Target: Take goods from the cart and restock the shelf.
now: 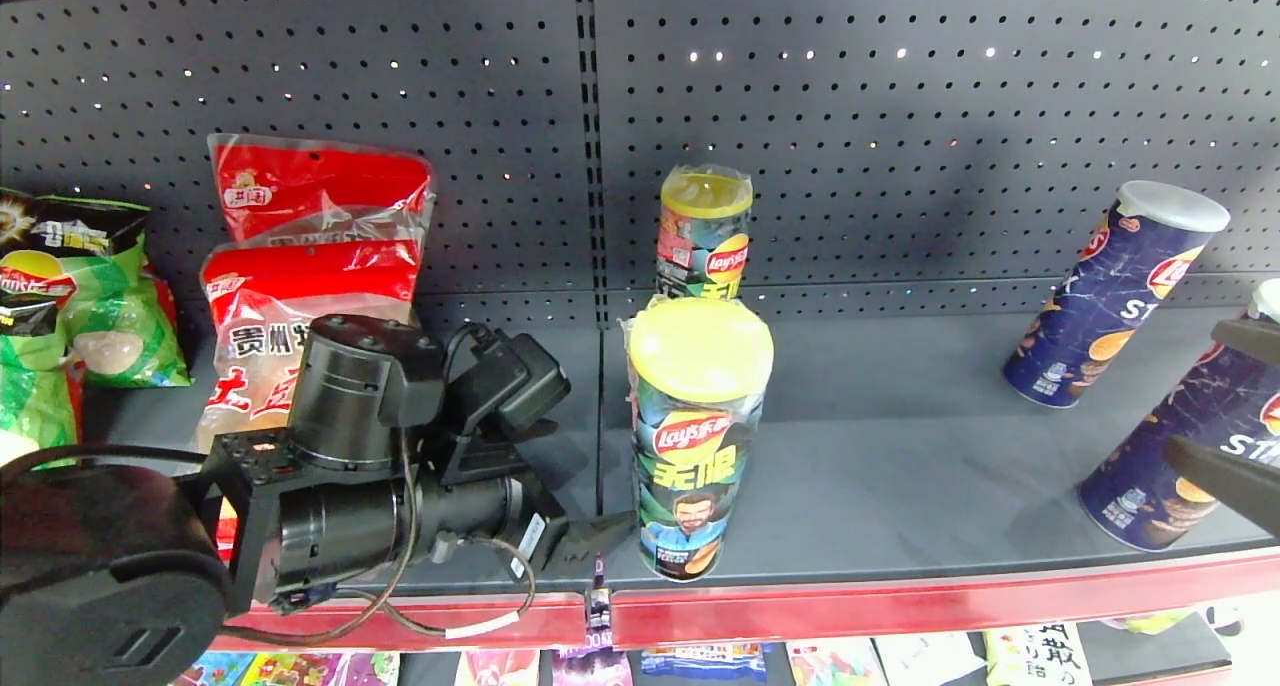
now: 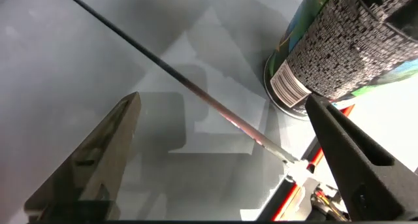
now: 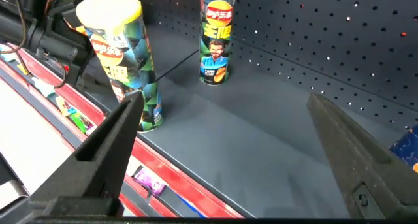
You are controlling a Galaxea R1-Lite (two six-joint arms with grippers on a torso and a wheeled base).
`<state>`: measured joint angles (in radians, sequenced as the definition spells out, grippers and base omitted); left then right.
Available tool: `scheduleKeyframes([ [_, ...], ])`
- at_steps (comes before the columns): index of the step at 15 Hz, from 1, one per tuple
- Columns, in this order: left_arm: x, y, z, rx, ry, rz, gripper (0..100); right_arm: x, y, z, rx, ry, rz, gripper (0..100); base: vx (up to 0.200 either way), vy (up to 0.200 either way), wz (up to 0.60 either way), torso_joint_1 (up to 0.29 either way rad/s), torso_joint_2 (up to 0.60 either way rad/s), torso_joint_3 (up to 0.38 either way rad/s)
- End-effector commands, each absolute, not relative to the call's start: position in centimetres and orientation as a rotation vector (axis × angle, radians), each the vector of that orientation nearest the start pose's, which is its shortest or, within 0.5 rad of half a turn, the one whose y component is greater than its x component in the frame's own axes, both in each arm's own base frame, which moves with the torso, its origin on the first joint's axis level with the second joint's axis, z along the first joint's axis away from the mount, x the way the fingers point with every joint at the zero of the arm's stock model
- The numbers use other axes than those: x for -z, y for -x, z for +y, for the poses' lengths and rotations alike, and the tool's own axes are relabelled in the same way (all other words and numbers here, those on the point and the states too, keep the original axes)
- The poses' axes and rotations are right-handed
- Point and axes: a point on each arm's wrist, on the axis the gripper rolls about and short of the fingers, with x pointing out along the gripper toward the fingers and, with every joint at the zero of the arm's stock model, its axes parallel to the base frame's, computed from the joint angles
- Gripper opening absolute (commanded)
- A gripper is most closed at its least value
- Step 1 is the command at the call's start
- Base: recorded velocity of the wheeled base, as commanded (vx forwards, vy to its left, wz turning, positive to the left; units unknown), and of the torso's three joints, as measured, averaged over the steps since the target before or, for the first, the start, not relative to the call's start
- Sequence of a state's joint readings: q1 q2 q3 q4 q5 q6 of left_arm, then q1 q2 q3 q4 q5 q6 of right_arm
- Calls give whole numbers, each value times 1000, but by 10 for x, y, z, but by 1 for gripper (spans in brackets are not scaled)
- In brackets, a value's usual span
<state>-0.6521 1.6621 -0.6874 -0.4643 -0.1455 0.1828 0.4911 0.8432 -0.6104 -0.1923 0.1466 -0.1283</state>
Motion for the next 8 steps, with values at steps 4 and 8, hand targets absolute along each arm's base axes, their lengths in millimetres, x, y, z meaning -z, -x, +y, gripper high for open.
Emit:
scheduleKeyframes([
  [4,-146,-220,-178,841,-304,432,100,-253,-78,46,-640,132,2,100,0,0,0,0,0,0],
  [8,-147,-220,-178,841,-304,429,100,-253,-79,45,-634,132,1,100,0,0,0,0,0,0],
])
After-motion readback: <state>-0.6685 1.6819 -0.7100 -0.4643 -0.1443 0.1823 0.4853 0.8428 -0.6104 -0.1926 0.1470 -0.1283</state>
